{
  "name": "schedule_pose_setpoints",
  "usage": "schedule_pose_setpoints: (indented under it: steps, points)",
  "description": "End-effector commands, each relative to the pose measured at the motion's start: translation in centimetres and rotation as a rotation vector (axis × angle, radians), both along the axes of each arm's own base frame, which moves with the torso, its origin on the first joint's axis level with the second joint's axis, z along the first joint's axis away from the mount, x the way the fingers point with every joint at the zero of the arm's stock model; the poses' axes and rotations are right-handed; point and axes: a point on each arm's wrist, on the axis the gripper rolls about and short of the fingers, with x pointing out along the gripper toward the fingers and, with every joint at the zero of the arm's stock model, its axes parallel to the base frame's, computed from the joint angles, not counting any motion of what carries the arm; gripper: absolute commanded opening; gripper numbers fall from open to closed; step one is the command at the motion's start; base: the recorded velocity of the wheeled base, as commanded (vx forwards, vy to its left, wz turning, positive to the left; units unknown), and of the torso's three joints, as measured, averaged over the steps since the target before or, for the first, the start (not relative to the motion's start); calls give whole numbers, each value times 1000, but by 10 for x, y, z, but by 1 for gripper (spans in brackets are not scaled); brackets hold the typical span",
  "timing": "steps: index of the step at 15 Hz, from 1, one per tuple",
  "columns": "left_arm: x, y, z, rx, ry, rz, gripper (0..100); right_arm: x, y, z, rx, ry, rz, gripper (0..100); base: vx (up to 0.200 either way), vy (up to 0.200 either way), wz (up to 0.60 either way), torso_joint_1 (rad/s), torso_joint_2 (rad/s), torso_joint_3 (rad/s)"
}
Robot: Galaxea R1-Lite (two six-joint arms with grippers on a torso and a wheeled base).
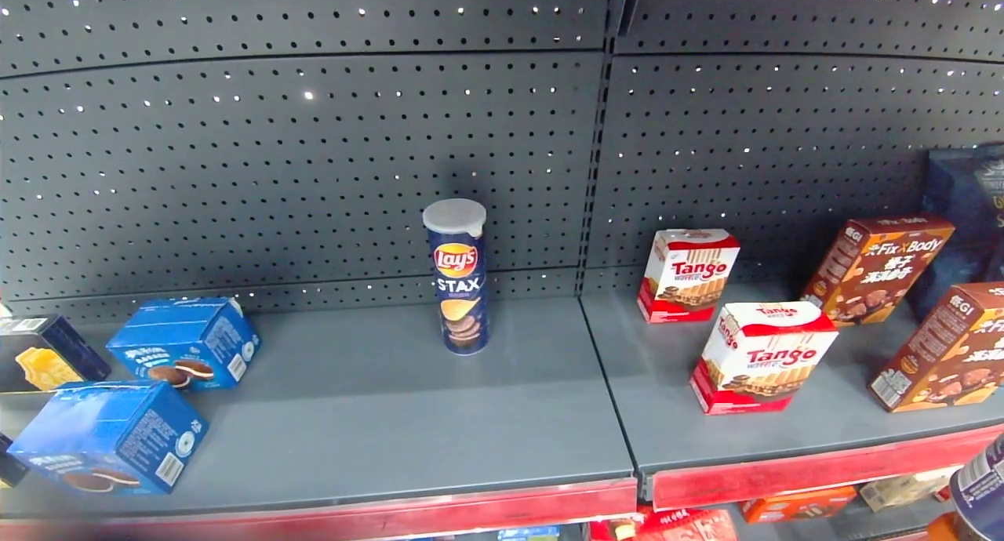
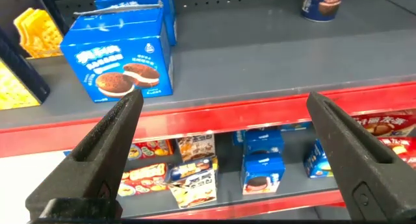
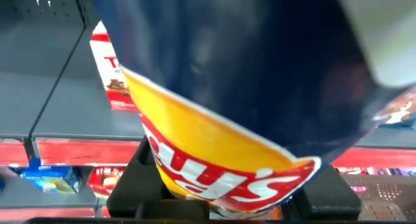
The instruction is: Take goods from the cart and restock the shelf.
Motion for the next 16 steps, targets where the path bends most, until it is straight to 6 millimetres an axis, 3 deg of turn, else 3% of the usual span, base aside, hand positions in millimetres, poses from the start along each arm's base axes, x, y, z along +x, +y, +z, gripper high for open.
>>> schedule_pose_setpoints:
  steps: [1,6,10,12,16]
  points:
    - [0,0,0,0,-1,1,100,0,0,1,-2,-1,1,0,0,0,0,0,0,0]
    - [0,0,0,0,0,-2,100,-1,-1,3,-6,-15,4,0,0,0,0,0,0,0]
    - [0,0,0,3,0,-2,100,5,7,33,-19,-72,164,0,0,0,0,0,0,0]
    - [0,0,0,1,0,-2,100,20,16,40,-34,-41,217,0,0,0,0,0,0,0]
    - [0,0,0,6,0,-7,100,40,61,52,-54,13,504,0,0,0,0,0,0,0]
